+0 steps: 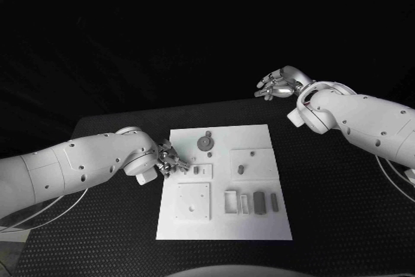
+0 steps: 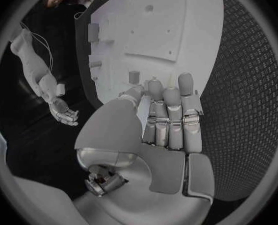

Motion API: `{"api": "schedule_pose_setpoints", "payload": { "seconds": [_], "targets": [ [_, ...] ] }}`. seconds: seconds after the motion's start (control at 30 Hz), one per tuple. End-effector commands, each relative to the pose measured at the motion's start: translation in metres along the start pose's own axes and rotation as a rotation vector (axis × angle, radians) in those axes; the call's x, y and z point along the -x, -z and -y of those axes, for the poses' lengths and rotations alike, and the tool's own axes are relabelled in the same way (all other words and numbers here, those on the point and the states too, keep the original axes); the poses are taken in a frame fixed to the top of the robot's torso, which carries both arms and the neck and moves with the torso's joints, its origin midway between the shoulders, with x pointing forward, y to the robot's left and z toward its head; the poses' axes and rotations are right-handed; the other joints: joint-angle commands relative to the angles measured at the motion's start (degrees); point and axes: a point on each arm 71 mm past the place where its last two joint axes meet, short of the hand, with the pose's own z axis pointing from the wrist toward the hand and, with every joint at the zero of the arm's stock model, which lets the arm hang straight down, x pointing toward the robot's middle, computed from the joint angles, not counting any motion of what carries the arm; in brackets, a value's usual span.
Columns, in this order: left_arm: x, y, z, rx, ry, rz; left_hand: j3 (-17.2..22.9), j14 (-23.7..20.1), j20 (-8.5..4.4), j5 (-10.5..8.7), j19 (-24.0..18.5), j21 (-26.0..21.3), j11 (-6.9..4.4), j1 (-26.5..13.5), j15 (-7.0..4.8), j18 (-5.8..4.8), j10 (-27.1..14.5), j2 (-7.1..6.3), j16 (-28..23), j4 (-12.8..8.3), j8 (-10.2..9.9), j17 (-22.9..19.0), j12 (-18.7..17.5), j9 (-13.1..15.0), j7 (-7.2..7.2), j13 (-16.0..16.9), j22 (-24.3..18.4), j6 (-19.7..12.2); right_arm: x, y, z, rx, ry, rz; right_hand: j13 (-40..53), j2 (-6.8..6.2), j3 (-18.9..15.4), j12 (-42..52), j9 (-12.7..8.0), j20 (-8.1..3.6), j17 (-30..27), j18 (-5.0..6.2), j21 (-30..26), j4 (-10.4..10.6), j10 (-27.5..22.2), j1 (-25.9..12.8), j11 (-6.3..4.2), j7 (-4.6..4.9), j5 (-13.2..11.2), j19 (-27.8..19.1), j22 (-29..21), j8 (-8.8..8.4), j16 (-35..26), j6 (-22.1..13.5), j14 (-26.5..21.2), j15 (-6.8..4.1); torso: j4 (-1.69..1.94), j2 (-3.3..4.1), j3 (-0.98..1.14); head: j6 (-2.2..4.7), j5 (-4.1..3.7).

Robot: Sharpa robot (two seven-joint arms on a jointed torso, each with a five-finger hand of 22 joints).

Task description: Assemble the parts on the task board

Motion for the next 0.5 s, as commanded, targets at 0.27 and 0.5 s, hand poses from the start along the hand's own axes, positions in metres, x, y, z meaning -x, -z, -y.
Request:
{"api": "schedule_pose_setpoints", "payload": {
  "seconds": [0.27,0.5],
  "targets": [
    [-0.0007,-0.0001,0.0004,0.005,-0.071,0.035,14.1,-0.1,-0.38,-0.69,0.7,1.0,-0.10,-11.8,-0.32,-0.32,-0.4,0.98,1.4,-15.5,3.4,-1.3,1.3,2.7,-0.74,-0.3,1.2,1.6,-0.0002,0.0001,-0.0008,0.010,-0.003,-0.003,-0.1,0.25,-0.2,0.3,-0.1,0.30,0.1,0.87,-0.3,-0.1,-0.2,-0.3,0.09,0.05,0.2,0.3,0.1,0.15,-0.2,-0.4,0.2,0.15,0.00,0.00,0.00,-0.24,-0.12],
    [-0.0012,0.0004,0.0013,0.000,-0.112,0.048,16.1,0.0,-0.45,-0.79,1.0,1.4,-0.19,-14.1,-0.38,-0.31,-0.3,1.13,1.8,-17.5,3.5,-1.6,1.7,2.8,-0.69,-0.4,1.2,1.6,-0.0001,0.0002,-0.0007,0.010,-0.003,-0.003,-0.1,0.24,-0.2,0.3,-0.1,0.30,0.1,0.87,-0.4,-0.1,-0.3,-0.4,0.10,0.05,0.2,0.3,0.1,0.15,-0.3,-0.4,0.2,0.15,-0.01,0.02,-0.03,-0.31,-0.11]
  ]
}}
